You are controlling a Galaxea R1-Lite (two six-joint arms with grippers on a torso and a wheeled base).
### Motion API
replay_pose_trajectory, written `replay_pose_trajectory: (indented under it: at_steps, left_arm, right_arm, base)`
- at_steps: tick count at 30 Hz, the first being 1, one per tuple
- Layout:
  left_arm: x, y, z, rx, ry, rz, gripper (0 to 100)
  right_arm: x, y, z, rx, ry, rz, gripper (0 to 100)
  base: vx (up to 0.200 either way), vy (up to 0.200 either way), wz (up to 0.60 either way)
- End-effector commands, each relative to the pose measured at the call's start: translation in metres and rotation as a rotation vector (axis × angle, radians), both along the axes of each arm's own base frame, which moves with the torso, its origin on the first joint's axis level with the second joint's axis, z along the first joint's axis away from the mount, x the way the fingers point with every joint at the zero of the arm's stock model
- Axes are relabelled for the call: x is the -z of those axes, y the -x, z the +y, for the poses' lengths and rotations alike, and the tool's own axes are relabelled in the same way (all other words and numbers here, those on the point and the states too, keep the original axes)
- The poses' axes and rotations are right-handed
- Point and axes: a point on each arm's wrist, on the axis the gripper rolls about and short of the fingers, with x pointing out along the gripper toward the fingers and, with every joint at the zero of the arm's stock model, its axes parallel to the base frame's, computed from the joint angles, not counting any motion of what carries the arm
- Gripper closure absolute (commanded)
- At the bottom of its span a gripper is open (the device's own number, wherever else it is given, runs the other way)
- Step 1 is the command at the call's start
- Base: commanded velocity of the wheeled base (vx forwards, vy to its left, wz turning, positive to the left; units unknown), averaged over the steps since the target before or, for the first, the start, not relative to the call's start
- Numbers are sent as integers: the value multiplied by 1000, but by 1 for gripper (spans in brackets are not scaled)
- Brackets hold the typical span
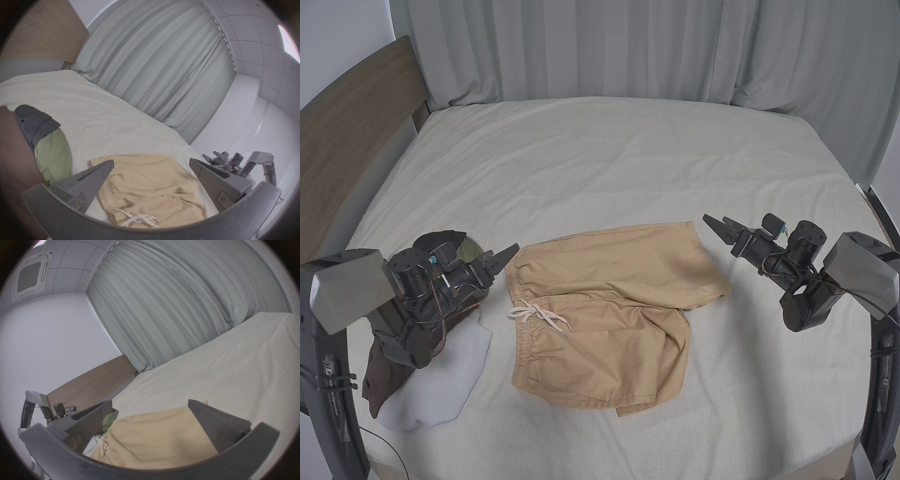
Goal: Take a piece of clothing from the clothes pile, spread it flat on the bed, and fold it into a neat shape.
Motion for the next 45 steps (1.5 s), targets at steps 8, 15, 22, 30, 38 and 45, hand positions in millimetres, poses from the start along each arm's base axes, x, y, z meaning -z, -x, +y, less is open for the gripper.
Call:
replay_pose_trajectory:
  at_steps: [8, 15, 22, 30, 38, 45]
  left_arm:
    - [-84, 106, 5, 230, -55, -119, 0]
    - [-69, 125, 6, 319, -238, -201, 0]
    - [-58, 136, 15, 402, -362, -286, 0]
    - [-55, 136, 12, 413, -411, -329, 0]
    - [-39, 129, 14, 407, -450, -314, 0]
    - [-39, 129, 14, 407, -469, -331, 0]
  right_arm:
    - [-37, 104, 9, -48, 70, 44, 0]
    - [-29, 128, 7, -57, 114, 87, 0]
    - [-13, 145, 5, -92, 155, 150, 0]
    - [12, 148, 10, -117, 224, 206, 0]
    - [40, 143, 12, -119, 287, 253, 0]
    - [53, 147, 18, -149, 290, 309, 0]
  base:
    - [0, 0, 0]
    - [0, 0, 0]
    - [0, 0, 0]
    - [0, 0, 0]
    - [0, 0, 0]
    - [0, 0, 0]
